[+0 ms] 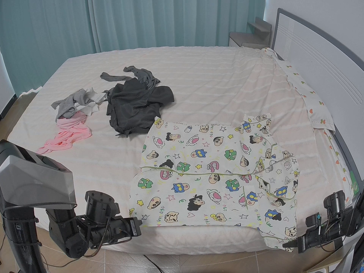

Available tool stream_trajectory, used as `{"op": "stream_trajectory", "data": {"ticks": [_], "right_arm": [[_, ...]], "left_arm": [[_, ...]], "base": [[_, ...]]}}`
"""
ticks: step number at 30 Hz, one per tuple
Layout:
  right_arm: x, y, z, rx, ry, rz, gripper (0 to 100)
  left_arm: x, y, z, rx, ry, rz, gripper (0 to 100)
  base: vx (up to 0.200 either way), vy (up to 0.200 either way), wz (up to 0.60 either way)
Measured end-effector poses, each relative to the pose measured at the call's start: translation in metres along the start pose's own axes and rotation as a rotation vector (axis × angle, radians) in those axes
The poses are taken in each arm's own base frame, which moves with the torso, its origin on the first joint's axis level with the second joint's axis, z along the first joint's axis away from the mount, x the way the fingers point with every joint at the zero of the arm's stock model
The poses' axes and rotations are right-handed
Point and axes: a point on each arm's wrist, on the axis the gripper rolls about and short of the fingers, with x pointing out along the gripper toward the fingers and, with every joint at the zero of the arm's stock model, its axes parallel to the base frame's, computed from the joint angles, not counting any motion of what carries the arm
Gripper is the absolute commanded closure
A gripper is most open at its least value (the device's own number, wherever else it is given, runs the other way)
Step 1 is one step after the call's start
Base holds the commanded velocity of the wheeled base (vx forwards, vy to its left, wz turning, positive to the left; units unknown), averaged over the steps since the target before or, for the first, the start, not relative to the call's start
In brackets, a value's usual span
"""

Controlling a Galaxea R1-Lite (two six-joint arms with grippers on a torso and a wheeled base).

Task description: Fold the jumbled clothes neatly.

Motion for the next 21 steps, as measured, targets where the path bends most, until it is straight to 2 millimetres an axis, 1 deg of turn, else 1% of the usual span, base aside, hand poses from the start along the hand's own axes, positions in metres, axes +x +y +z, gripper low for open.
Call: {"op": "stream_trajectory", "data": {"ticks": [8, 14, 18, 21], "right_arm": [[-0.004, 0.002, -0.009, -0.028, 0.072, 0.007, 100], [-0.007, 0.003, -0.012, -0.048, 0.088, 0.007, 100], [-0.007, 0.003, -0.012, -0.05, 0.082, 0.005, 100], [-0.008, 0.002, -0.009, -0.059, 0.056, 0.004, 100]], "left_arm": [[-0.009, 0.004, -0.011, 0.068, 0.06, 0.007, 100], [-0.015, 0.006, -0.021, 0.083, 0.154, 0.015, 100], [-0.021, 0.005, -0.023, 0.08, 0.212, 0.0, 100], [-0.022, 0.002, -0.02, 0.08, 0.211, -0.015, 100]], "base": [[0.0, 0.0, 0.0], [0.0, 0.0, 0.0], [0.0, 0.0, 0.0], [0.0, 0.0, 0.0]]}}
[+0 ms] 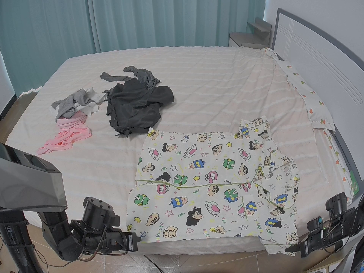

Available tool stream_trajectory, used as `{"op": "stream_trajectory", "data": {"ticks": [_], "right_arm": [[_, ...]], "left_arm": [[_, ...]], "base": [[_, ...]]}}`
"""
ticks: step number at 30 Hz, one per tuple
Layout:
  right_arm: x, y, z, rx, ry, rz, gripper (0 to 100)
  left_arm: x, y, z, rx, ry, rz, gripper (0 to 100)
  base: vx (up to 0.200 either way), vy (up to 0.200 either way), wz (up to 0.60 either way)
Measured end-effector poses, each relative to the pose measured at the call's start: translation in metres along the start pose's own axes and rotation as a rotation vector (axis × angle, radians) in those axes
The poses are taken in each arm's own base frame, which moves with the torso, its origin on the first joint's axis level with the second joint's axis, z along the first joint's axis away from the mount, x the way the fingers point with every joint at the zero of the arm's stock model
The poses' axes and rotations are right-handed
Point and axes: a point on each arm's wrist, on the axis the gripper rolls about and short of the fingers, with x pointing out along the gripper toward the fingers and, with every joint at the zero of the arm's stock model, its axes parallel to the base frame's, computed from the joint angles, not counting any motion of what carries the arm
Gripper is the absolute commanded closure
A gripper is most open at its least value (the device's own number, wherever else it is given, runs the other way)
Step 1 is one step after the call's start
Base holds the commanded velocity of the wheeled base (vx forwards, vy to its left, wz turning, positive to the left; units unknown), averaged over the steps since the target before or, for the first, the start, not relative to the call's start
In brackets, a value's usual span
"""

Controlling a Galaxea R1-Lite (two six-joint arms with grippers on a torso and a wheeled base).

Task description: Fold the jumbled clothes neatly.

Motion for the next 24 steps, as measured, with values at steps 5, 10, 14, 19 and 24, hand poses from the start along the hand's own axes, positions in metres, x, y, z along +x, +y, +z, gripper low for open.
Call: {"op": "stream_trajectory", "data": {"ticks": [5, 10, 14, 19, 24], "right_arm": [[-0.002, -0.001, 0.008, -0.033, -0.084, 0.004, 100], [-0.006, -0.006, 0.019, -0.047, -0.2, -0.003, 100], [-0.008, -0.012, 0.032, -0.003, -0.277, -0.002, 100], [-0.009, -0.02, 0.057, 0.067, -0.369, 0.0, 100], [-0.005, -0.028, 0.075, 0.07, -0.434, 0.002, 100]], "left_arm": [[0.002, -0.007, 0.014, 0.002, -0.06, -0.027, 100], [0.007, -0.015, 0.034, -0.044, -0.147, -0.038, 100], [0.011, -0.021, 0.049, -0.082, -0.223, -0.032, 100], [0.017, -0.026, 0.062, -0.102, -0.274, -0.04, 100], [0.028, -0.028, 0.071, -0.107, -0.291, -0.044, 100]], "base": [[0.0, 0.0, 0.0], [0.0, 0.0, 0.0], [0.0, 0.0, 0.0], [0.0, 0.0, 0.0], [0.0, 0.0, 0.0]]}}
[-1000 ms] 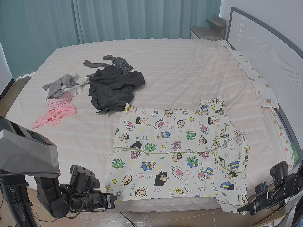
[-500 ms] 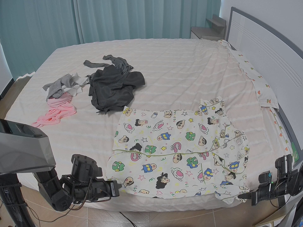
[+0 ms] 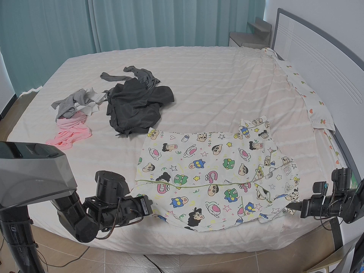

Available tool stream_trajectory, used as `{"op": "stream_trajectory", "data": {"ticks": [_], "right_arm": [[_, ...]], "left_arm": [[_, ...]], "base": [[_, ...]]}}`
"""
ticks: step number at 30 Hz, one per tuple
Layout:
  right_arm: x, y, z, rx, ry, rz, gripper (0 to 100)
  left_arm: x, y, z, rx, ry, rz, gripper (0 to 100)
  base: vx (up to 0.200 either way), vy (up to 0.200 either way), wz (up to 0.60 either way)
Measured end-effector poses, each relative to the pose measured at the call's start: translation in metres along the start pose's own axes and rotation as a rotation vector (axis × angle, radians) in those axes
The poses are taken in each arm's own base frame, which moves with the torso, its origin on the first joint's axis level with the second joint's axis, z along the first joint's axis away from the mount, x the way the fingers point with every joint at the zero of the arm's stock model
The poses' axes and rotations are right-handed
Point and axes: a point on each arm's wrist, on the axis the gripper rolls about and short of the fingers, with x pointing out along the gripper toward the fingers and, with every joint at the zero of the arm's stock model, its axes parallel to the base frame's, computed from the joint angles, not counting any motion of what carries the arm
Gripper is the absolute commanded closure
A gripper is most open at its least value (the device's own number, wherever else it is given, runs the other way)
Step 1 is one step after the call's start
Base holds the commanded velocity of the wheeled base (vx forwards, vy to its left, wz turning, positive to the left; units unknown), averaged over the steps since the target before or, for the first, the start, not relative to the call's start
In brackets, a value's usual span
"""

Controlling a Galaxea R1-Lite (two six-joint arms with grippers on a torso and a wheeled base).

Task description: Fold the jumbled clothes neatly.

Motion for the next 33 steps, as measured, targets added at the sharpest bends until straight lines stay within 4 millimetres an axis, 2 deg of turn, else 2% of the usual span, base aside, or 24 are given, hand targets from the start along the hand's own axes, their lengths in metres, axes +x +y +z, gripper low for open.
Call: {"op": "stream_trajectory", "data": {"ticks": [16, 24, 33], "right_arm": [[0.04, -0.027, 0.022, 0.005, -0.285, -0.032, 100], [0.057, -0.038, 0.012, 0.089, -0.253, -0.058, 100], [0.066, -0.046, 0.022, 0.107, -0.303, -0.094, 100]], "left_arm": [[0.038, -0.002, 0.02, -0.084, -0.111, 0.032, 100], [0.05, -0.002, 0.033, -0.147, -0.168, 0.03, 100], [0.054, -0.002, 0.04, -0.187, -0.203, 0.033, 100]], "base": [[0.0, 0.0, 0.0], [0.0, 0.0, 0.0], [0.0, 0.0, 0.0]]}}
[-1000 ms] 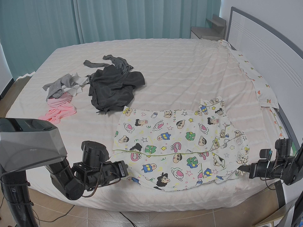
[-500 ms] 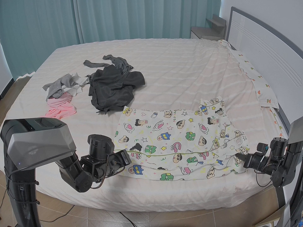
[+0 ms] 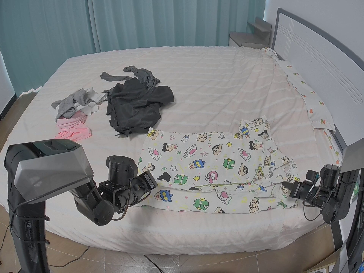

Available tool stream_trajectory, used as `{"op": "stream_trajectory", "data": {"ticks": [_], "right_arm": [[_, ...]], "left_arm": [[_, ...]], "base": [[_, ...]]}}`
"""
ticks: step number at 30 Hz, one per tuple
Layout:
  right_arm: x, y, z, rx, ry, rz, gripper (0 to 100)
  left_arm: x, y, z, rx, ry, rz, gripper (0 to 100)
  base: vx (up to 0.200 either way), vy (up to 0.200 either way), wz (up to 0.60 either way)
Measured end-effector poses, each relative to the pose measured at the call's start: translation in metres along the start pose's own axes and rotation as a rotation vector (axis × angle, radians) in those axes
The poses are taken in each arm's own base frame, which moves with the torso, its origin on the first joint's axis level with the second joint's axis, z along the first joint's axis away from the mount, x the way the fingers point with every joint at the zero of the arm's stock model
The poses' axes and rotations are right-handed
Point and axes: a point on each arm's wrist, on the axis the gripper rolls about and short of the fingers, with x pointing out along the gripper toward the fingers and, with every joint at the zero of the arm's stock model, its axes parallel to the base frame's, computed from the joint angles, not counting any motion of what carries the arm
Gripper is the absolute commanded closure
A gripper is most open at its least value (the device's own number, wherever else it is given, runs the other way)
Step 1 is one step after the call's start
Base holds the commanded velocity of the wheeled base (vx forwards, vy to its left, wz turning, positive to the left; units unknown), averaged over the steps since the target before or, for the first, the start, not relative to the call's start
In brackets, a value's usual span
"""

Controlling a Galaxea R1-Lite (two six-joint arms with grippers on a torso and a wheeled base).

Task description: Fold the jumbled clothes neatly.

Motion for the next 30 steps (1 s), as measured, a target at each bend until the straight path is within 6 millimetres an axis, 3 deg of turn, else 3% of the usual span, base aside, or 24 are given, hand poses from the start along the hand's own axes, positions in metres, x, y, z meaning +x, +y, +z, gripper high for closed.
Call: {"op": "stream_trajectory", "data": {"ticks": [19, 20, 22, 23, 30], "right_arm": [[0.02, -0.007, 0.01, -0.003, -0.064, -0.013, 100], [0.02, -0.007, 0.01, 0.001, -0.063, -0.014, 100], [0.022, -0.008, 0.01, 0.003, -0.064, -0.013, 100], [0.022, -0.008, 0.01, 0.004, -0.066, -0.013, 0], [0.025, -0.01, 0.009, 0.008, -0.064, -0.014, 0]], "left_arm": [[0.012, 0.006, 0.002, -0.081, -0.013, 0.011, 100], [0.012, 0.006, 0.002, -0.082, -0.014, 0.011, 0], [0.013, 0.007, 0.003, -0.083, -0.015, 0.012, 0], [0.013, 0.007, 0.003, -0.084, -0.016, 0.013, 0], [0.013, 0.008, 0.002, -0.084, -0.014, 0.014, 0]], "base": [[0.0, 0.0, 0.0], [0.0, 0.0, 0.0], [0.0, 0.0, 0.0], [0.0, 0.0, 0.0], [0.0, 0.0, 0.0]]}}
